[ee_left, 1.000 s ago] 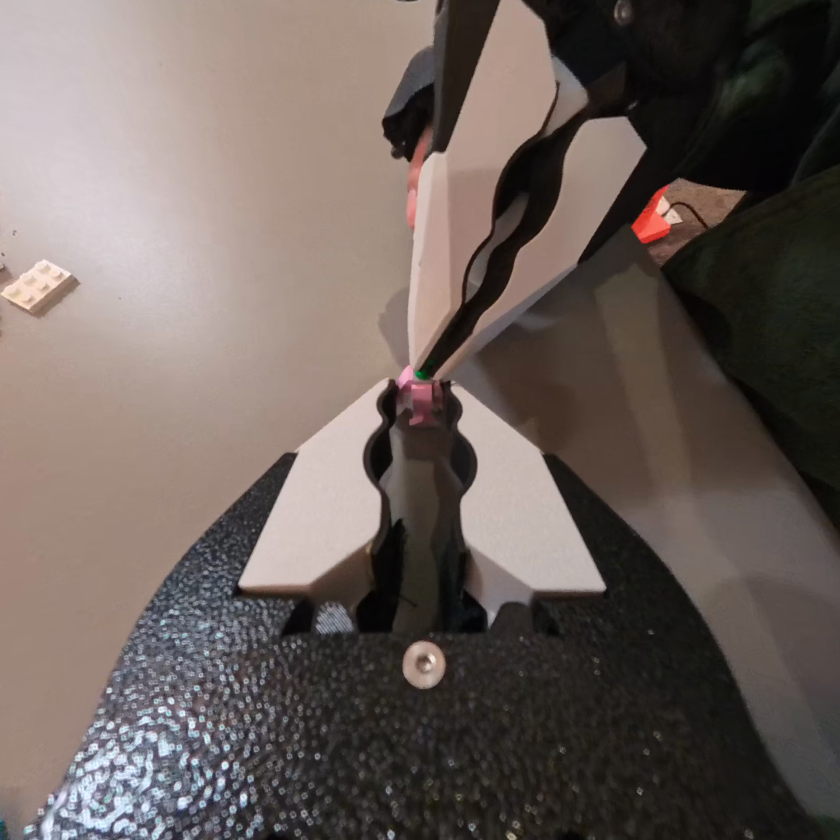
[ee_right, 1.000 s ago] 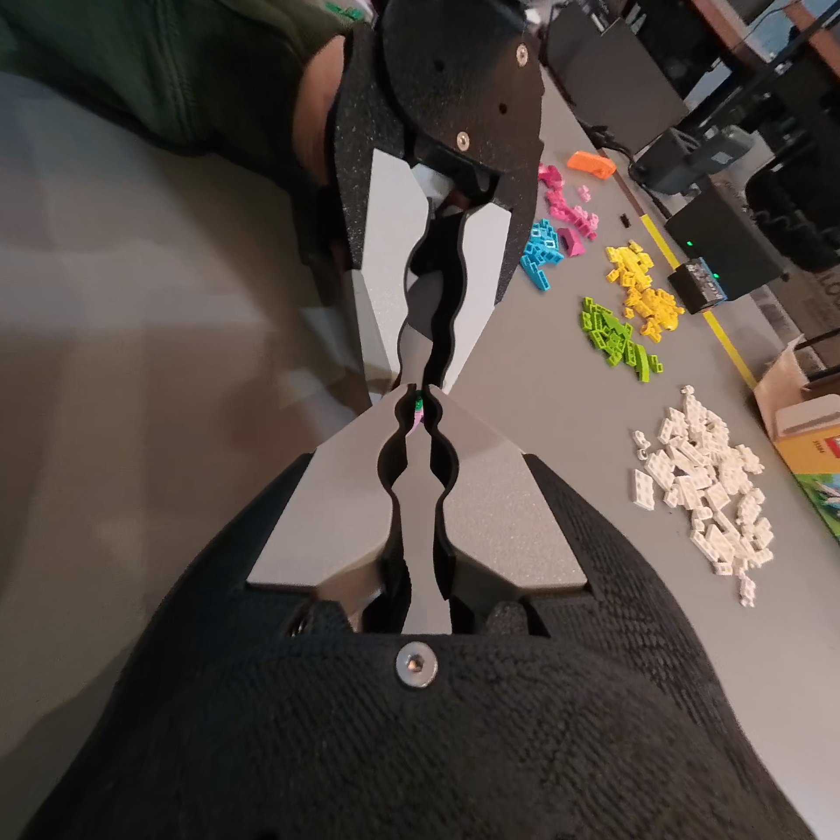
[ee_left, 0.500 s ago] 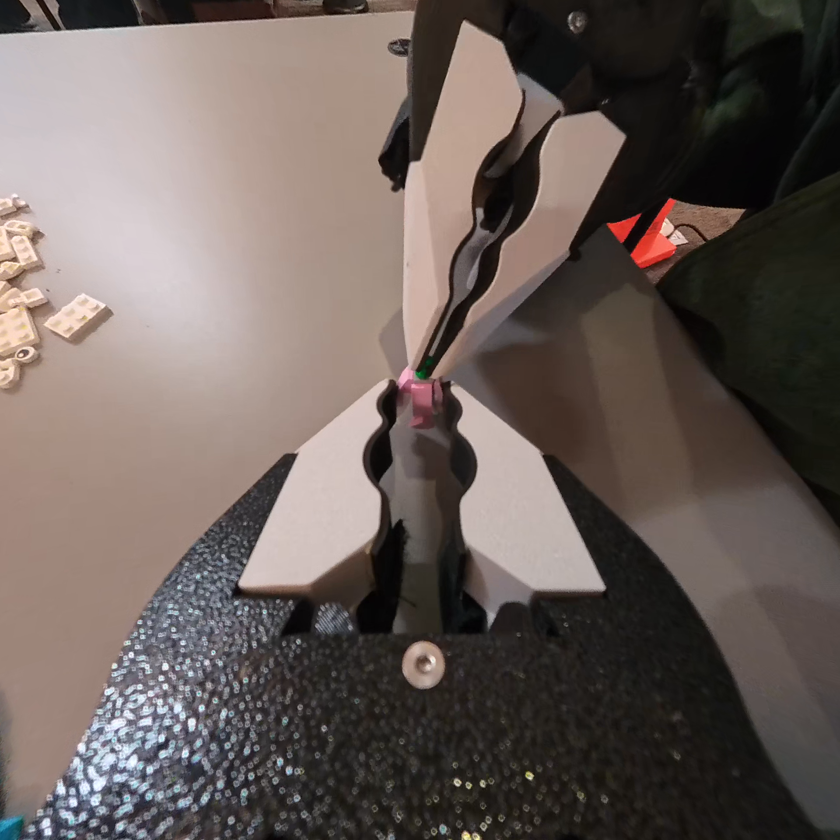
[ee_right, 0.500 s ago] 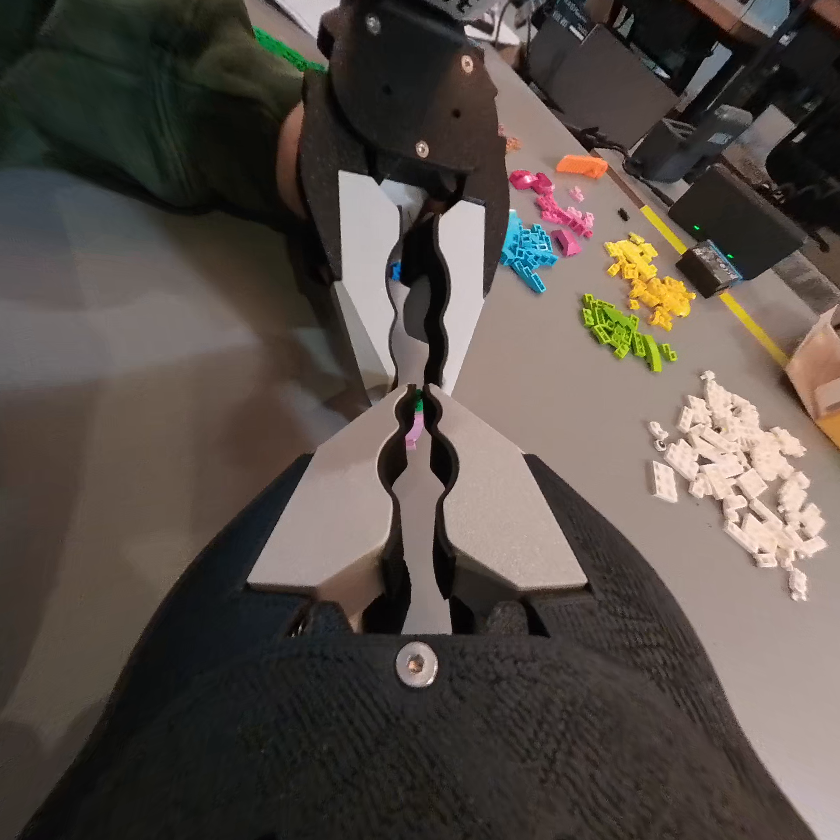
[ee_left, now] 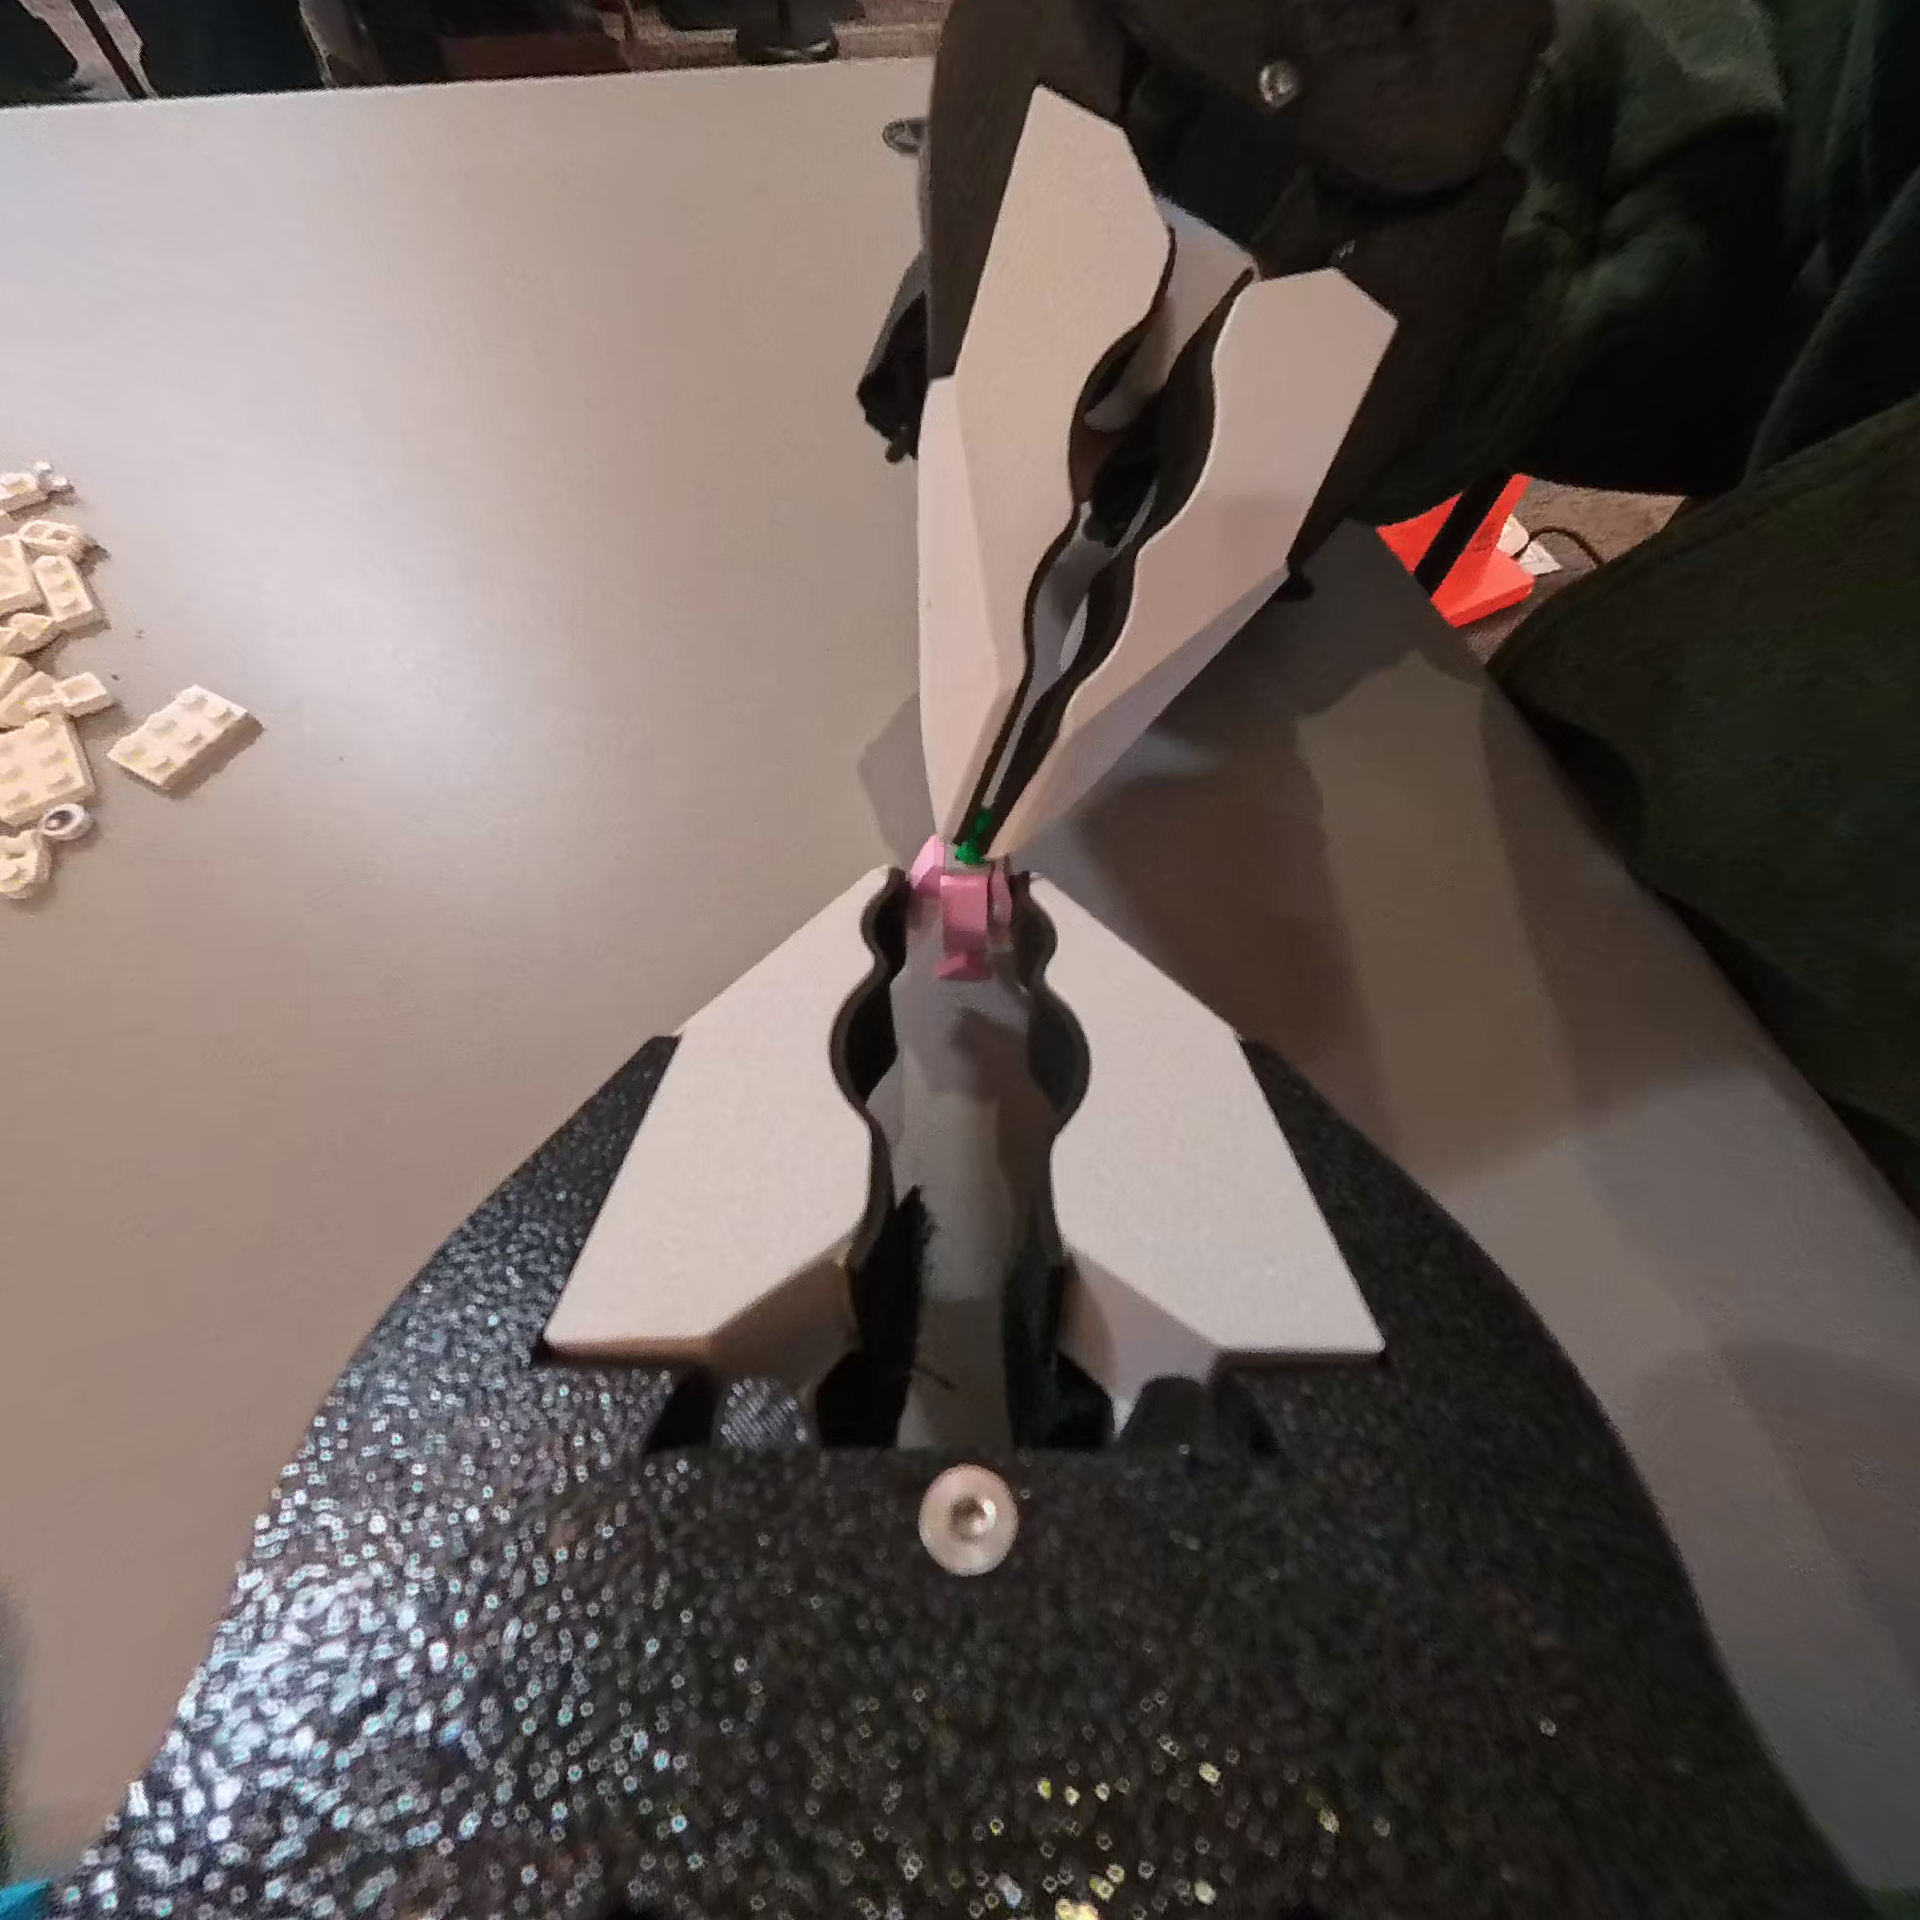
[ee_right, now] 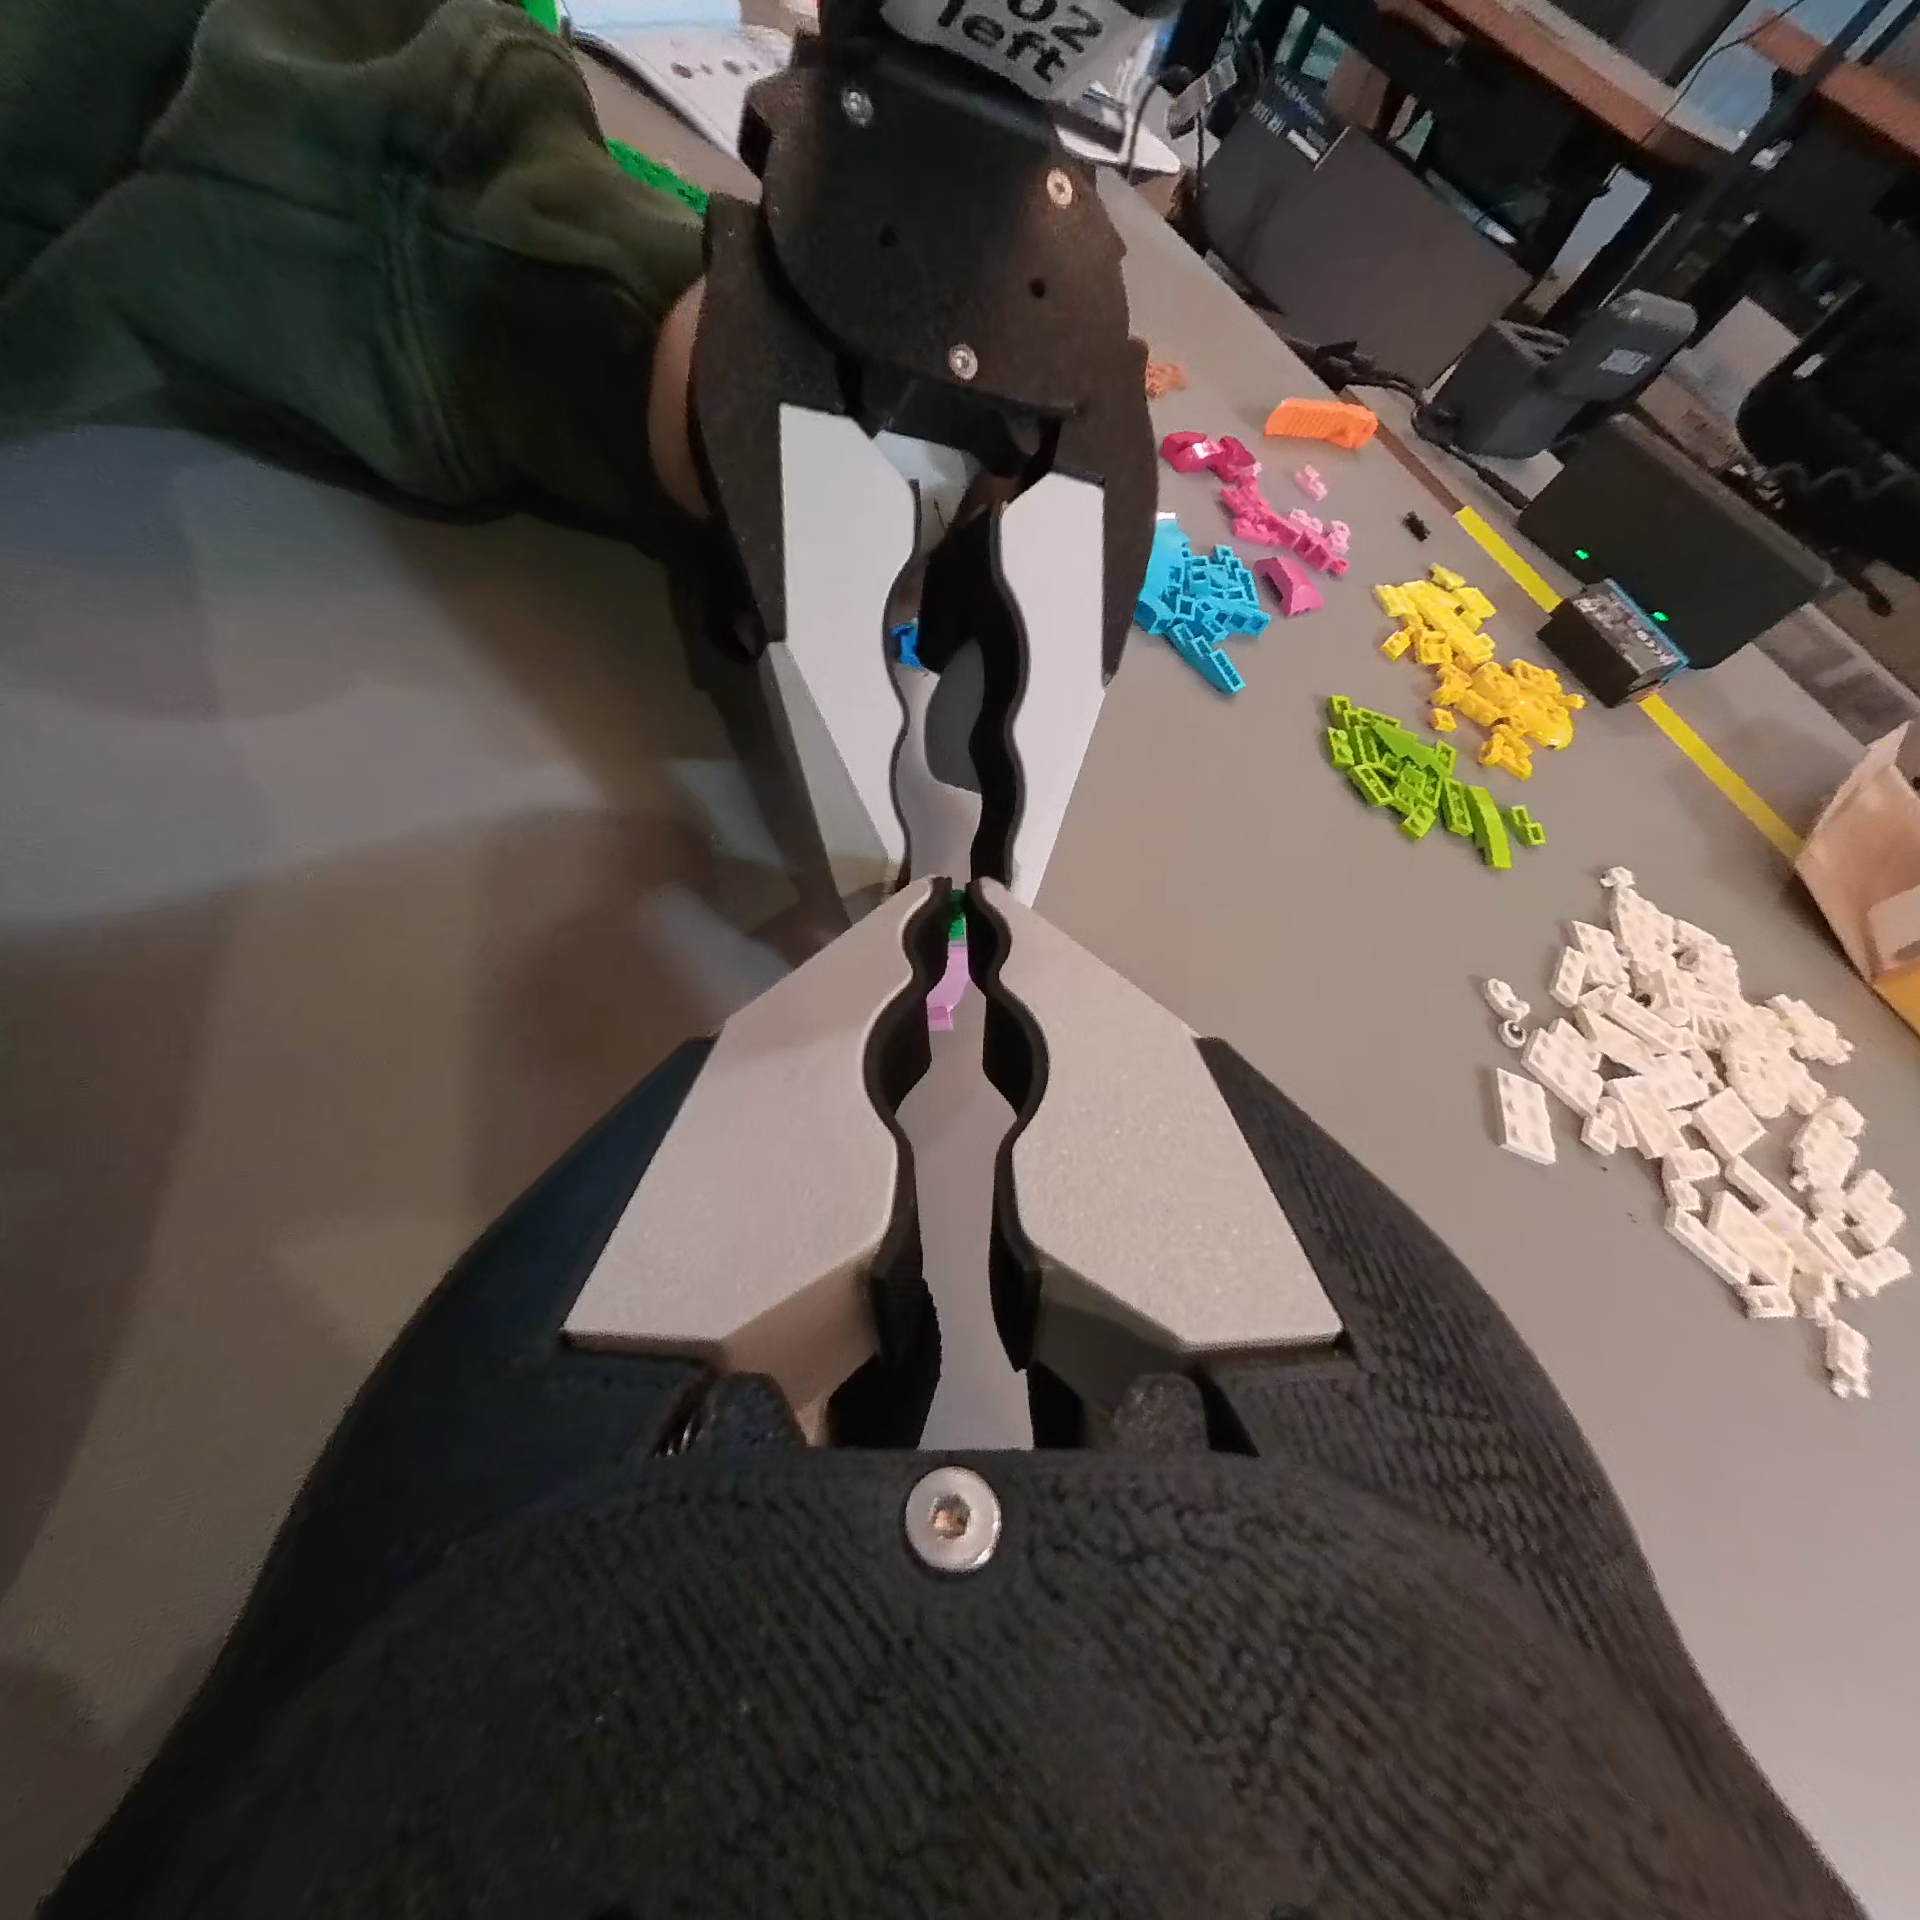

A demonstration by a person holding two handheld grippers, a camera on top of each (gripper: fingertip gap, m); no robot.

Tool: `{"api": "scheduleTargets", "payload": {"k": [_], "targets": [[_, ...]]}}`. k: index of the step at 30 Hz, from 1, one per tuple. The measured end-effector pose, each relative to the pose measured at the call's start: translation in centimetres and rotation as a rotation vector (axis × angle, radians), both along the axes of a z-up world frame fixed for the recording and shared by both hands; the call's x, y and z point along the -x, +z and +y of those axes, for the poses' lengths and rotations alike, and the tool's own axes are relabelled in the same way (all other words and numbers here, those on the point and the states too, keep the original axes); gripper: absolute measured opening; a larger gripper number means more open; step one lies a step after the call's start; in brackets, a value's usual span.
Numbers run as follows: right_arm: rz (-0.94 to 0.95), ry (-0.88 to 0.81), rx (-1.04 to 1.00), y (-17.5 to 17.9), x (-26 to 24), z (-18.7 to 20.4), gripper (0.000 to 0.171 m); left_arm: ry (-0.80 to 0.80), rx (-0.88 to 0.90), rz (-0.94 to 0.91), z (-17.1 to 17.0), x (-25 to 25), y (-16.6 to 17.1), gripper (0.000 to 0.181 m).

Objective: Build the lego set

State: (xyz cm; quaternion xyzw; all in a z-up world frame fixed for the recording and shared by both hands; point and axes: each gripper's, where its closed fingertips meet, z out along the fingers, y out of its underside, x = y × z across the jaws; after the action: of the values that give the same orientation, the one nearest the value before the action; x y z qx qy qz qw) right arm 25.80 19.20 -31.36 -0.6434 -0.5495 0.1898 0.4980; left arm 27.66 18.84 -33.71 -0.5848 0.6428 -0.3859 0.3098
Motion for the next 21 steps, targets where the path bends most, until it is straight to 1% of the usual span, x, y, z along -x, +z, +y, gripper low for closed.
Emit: {"api": "scheduleTargets", "payload": {"k": [6, 10, 21], "targets": [[0.01, 0.012, -0.066, 0.32, 0.13, 0.02, 0.001, -0.006, 0.024, -0.015, -0.07, 0.05, 0.29, 0.018], [0.006, 0.024, -0.075, 0.32, 0.14, -0.09, 0.001, -0.012, 0.029, -0.015, -0.18, 0.05, 0.28, 0.018], [0.04, 0.017, 0.057, -0.11, 0.05, -0.15, 0.001, -0.02, 0.014, 0.014, -0.31, -0.01, -0.18, 0.018]]}}
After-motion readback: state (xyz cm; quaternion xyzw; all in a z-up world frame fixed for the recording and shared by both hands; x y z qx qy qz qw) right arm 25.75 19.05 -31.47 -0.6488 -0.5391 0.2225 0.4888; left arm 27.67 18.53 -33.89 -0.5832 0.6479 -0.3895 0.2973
